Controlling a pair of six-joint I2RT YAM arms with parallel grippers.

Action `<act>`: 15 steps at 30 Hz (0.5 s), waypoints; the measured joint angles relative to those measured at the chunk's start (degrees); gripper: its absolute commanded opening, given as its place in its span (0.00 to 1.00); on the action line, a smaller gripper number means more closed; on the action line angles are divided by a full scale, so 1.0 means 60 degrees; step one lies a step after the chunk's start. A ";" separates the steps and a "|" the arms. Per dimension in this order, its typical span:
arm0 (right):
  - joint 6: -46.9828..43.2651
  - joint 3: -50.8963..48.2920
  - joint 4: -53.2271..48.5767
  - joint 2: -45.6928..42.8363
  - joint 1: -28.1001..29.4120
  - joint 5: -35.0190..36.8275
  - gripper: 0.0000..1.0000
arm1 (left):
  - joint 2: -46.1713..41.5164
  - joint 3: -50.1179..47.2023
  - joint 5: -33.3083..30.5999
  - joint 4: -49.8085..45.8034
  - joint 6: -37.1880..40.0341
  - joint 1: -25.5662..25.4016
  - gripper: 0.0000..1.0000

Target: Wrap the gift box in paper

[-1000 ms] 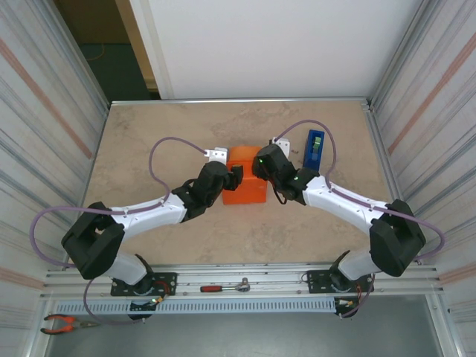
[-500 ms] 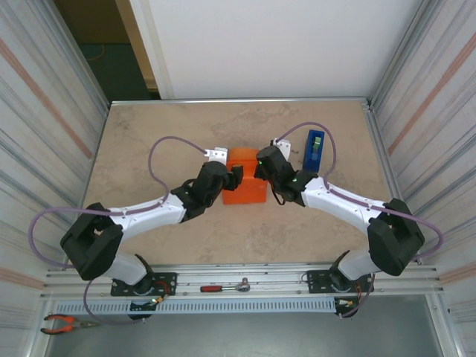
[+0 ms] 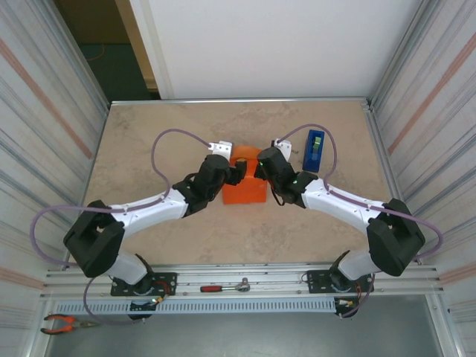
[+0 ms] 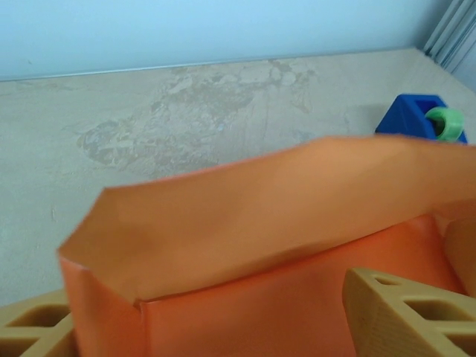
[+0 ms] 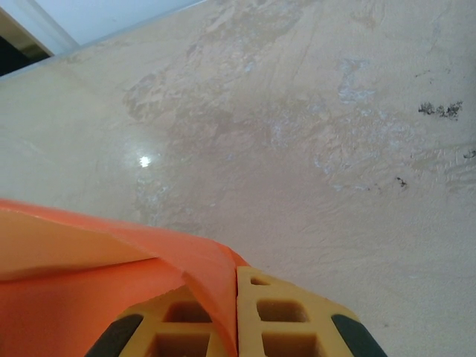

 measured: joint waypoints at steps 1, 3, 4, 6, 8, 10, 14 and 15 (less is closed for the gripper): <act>0.0025 -0.0007 -0.0007 -0.0011 -0.0004 -0.0007 0.07 | 0.0127 0.0000 -0.0015 0.0011 0.0036 0.0000 0.72; 0.0044 -0.0055 -0.0015 -0.0076 -0.0004 -0.0036 0.09 | 0.0324 0.0004 -0.0113 0.0109 0.0087 0.0000 0.71; 0.0044 -0.0058 -0.0051 -0.0109 -0.0004 -0.0084 0.11 | 0.0335 0.0015 -0.0168 0.0138 0.0117 0.0000 0.70; 0.0036 -0.0058 -0.0229 -0.0222 0.0000 -0.0189 0.22 | 0.0346 0.0015 -0.0302 0.0146 0.0178 -0.0004 0.69; 0.0015 -0.0058 -0.0452 -0.0357 0.0000 -0.0361 0.35 | 0.0350 0.0015 -0.0441 0.0149 0.0186 -0.0029 0.68; -0.0029 -0.0058 -0.0714 -0.0561 0.0000 -0.0477 0.49 | 0.0350 -0.0007 -0.0565 0.0160 0.0189 -0.0029 0.68; -0.0018 -0.0058 -0.1042 -0.1224 -0.0022 -0.0605 0.72 | 0.0350 -0.0062 -0.0703 0.0240 0.0178 -0.0095 0.67; -0.0007 -0.0058 -0.1086 -0.1373 -0.0029 -0.0601 0.73 | 0.0350 -0.0073 -0.0747 0.0259 0.0175 -0.0131 0.67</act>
